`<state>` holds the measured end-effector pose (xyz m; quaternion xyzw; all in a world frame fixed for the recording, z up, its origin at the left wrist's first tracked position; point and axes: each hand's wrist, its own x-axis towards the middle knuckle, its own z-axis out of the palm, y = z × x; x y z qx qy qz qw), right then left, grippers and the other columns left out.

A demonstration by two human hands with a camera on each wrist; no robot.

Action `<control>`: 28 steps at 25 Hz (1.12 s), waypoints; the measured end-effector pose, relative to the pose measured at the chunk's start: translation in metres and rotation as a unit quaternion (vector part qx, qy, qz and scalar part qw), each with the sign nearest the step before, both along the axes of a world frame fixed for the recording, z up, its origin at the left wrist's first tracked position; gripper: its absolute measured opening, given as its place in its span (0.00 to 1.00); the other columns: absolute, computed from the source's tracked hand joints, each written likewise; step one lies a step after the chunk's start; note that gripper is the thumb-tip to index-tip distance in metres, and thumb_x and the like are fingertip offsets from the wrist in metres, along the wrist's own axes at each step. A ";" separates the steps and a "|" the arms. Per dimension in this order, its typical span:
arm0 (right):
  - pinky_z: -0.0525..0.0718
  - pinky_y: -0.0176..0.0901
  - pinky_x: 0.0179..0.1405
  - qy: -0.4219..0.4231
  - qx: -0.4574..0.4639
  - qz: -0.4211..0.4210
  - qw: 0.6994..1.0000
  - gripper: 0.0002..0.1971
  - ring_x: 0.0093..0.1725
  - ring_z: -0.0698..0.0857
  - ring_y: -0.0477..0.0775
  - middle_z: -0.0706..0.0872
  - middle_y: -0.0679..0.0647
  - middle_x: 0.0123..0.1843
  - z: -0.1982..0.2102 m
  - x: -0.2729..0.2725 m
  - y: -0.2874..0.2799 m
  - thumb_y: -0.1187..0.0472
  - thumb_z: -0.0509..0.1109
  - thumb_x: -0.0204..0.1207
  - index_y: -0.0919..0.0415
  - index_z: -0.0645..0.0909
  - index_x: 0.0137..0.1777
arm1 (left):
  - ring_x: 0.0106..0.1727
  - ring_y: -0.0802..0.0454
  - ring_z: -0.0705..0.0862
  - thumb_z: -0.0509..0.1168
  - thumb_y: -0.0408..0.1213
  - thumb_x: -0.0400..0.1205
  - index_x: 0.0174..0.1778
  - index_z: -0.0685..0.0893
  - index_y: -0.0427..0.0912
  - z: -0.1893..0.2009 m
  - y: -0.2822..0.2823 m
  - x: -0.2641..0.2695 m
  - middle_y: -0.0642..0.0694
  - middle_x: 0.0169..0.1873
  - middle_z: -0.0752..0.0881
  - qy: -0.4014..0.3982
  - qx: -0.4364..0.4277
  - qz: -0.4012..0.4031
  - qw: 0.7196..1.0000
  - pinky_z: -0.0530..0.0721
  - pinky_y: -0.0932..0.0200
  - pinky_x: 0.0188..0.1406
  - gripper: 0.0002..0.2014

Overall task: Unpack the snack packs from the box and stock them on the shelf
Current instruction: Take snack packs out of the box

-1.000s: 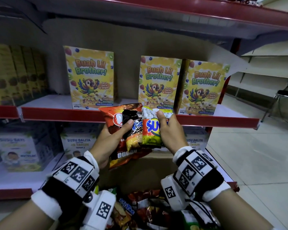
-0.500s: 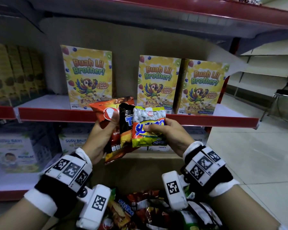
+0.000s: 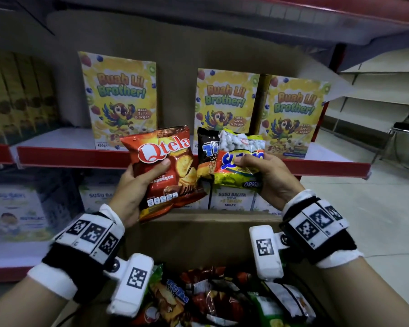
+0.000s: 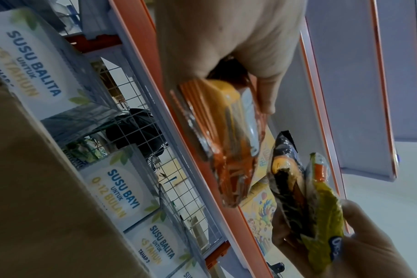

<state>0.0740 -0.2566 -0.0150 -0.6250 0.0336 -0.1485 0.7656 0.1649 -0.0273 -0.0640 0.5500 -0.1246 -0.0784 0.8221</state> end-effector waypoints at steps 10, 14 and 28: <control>0.89 0.49 0.49 0.005 -0.099 0.008 0.995 0.26 0.43 0.91 0.58 0.92 0.61 0.44 -0.010 0.022 0.003 0.59 0.80 0.55 0.67 0.82 0.54 | 0.50 0.54 0.91 0.77 0.52 0.59 0.69 0.77 0.48 0.014 -0.024 0.005 0.49 0.53 0.91 -0.099 0.063 -0.027 0.993 0.89 0.60 0.38 0.40; 0.90 0.45 0.45 -0.002 -0.143 -0.029 0.989 0.24 0.45 0.92 0.55 0.92 0.57 0.45 -0.012 0.032 0.001 0.54 0.80 0.55 0.62 0.81 0.51 | 0.52 0.61 0.89 0.80 0.52 0.55 0.69 0.76 0.50 0.013 -0.025 0.017 0.55 0.54 0.89 -0.125 0.120 0.033 0.984 0.88 0.66 0.44 0.43; 0.89 0.41 0.46 0.077 -0.113 -0.034 0.990 0.25 0.53 0.90 0.49 0.91 0.46 0.54 0.134 -0.018 0.027 0.53 0.80 0.61 0.47 0.79 0.59 | 0.58 0.53 0.88 0.83 0.49 0.55 0.68 0.78 0.48 0.153 -0.012 -0.041 0.53 0.57 0.89 0.043 0.136 0.066 0.988 0.87 0.56 0.53 0.43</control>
